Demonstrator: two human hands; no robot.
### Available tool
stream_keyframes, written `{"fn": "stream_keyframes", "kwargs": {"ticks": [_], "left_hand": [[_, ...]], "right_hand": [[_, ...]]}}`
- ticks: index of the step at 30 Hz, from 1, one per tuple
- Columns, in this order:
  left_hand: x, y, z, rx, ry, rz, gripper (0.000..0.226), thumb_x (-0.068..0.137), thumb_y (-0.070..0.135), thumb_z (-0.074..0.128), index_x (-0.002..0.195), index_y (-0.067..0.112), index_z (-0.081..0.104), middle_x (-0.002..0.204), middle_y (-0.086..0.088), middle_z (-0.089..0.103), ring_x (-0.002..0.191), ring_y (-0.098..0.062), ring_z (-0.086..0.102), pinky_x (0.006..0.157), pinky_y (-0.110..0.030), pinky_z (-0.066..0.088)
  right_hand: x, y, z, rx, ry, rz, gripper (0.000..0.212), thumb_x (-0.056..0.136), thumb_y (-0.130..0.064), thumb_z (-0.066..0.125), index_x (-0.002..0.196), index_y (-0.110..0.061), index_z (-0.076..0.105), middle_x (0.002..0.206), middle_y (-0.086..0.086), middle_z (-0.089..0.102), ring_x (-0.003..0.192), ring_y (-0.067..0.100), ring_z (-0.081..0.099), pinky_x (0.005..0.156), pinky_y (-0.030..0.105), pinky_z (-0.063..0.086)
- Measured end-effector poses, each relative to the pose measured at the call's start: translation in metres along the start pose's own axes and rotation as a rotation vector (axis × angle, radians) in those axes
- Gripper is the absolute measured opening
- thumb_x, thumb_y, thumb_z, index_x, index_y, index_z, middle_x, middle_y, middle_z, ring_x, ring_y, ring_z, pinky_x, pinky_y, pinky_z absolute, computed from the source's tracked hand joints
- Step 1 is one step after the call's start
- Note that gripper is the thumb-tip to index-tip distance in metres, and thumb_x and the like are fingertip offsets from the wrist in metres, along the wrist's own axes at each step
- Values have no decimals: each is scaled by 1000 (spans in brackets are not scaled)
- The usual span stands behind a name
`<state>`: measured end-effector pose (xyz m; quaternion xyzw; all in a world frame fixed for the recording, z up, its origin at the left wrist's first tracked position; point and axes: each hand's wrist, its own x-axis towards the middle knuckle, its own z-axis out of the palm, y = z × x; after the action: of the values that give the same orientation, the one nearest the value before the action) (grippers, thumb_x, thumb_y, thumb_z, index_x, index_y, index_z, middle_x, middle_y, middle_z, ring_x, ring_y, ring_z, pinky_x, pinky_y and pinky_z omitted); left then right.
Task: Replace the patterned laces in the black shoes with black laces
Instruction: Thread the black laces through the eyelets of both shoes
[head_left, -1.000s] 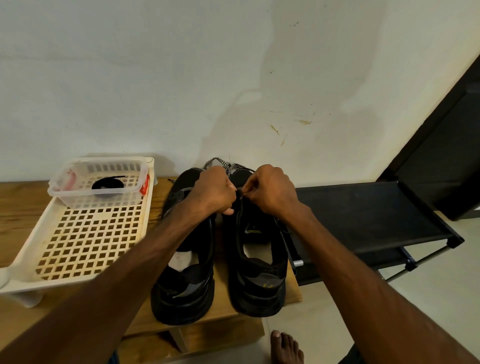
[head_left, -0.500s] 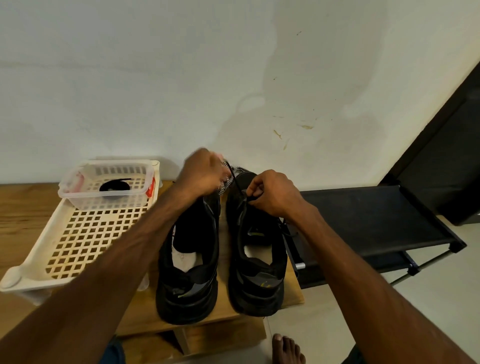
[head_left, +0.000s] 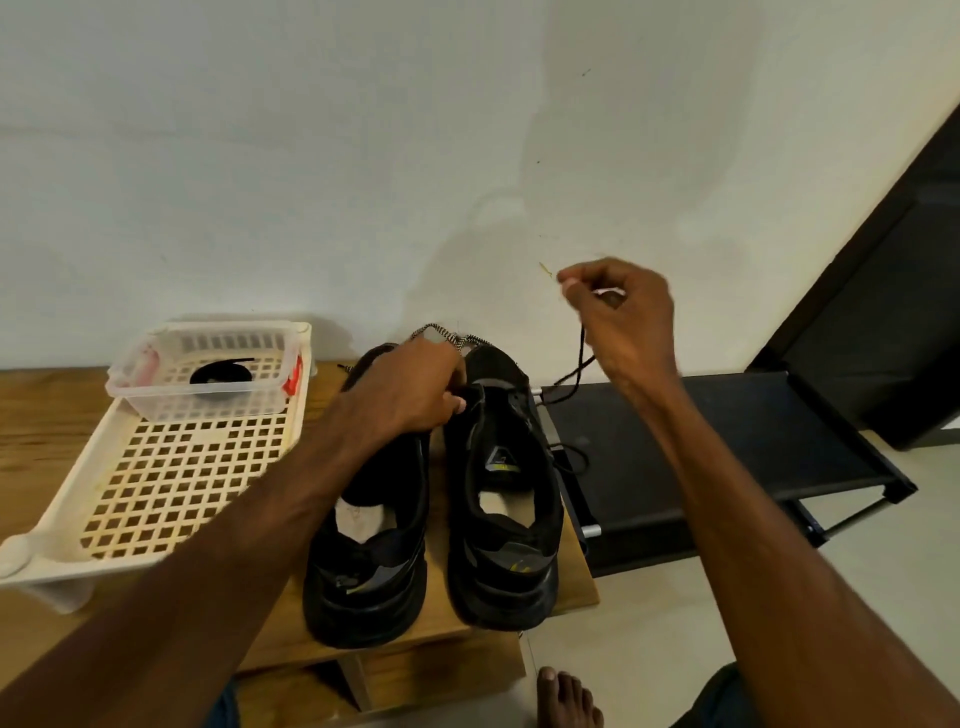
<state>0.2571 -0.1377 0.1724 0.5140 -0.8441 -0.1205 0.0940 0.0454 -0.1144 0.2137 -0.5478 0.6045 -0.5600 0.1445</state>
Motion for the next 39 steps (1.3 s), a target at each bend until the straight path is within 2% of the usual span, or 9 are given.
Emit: {"fn": "stream_keyframes", "kwargs": {"ticks": [7, 11, 17, 19, 22, 25, 28, 31, 39], "left_hand": [[3, -5, -14, -180, 239, -83, 18, 97, 31, 61, 83, 28, 74, 85, 14, 74, 85, -7, 68, 77, -31, 47], [0, 2, -36, -887, 393, -55, 18, 101, 20, 58, 92, 12, 72, 90, 6, 79, 57, 3, 59, 59, -24, 45], [-6, -17, -75, -2135, 312, 189, 11, 106, 22, 53, 106, 21, 64, 122, 5, 73, 76, -3, 56, 61, -15, 41], [-7, -28, -79, -2297, 330, 221, 11, 105, 25, 57, 110, 23, 67, 114, 12, 74, 78, -3, 59, 62, -14, 41], [-7, -34, -68, -2031, 356, -78, 8, 100, 30, 61, 104, 28, 69, 74, 15, 65, 64, -2, 50, 50, -13, 33], [-6, -20, -45, -1168, 368, -220, 31, 100, 46, 57, 92, 21, 74, 54, 17, 56, 51, 1, 44, 47, -20, 33], [-5, -1, -22, -417, 274, -108, 48, 89, 70, 59, 88, 26, 79, 82, 17, 72, 76, -5, 64, 75, -30, 47], [0, 7, -5, 96, 188, -95, 38, 84, 60, 70, 101, 26, 74, 99, 7, 71, 91, -20, 67, 76, -31, 44], [5, 4, -6, -84, 252, -127, 23, 89, 47, 71, 96, 26, 79, 89, 4, 75, 84, -21, 68, 74, -31, 47]], "right_hand": [[-8, 18, -2, -490, -323, 63, 26, 88, 5, 57, 101, -8, 75, 95, 2, 70, 85, 17, 71, 68, 14, 49], [-7, 19, -4, -567, -353, 154, 31, 85, 5, 69, 114, -5, 71, 113, 10, 68, 96, 25, 71, 79, 30, 57], [-11, 14, -6, -639, -399, 208, 39, 87, 4, 64, 125, 5, 59, 113, 20, 67, 103, 36, 67, 88, 46, 59], [-12, 11, -6, -654, -388, 211, 38, 88, 4, 62, 125, 8, 58, 111, 21, 67, 104, 35, 67, 90, 46, 58], [-13, 6, -8, -690, -361, 202, 13, 87, 7, 58, 99, 5, 62, 93, 17, 63, 82, 28, 64, 70, 36, 58], [-11, 6, -10, -676, -274, 217, 11, 85, 9, 59, 95, 5, 63, 90, 16, 66, 78, 28, 66, 66, 37, 60], [-11, 9, -9, -511, -177, 224, 31, 80, 4, 60, 111, 6, 64, 95, 23, 73, 86, 39, 73, 73, 54, 62], [-11, 11, -5, -365, -171, 201, 28, 85, -7, 58, 112, -4, 66, 93, 15, 73, 75, 29, 75, 69, 48, 64], [-17, 3, -5, -230, -183, 125, 14, 101, -11, 55, 107, -12, 67, 81, 3, 74, 58, 10, 73, 65, 37, 63]]}}
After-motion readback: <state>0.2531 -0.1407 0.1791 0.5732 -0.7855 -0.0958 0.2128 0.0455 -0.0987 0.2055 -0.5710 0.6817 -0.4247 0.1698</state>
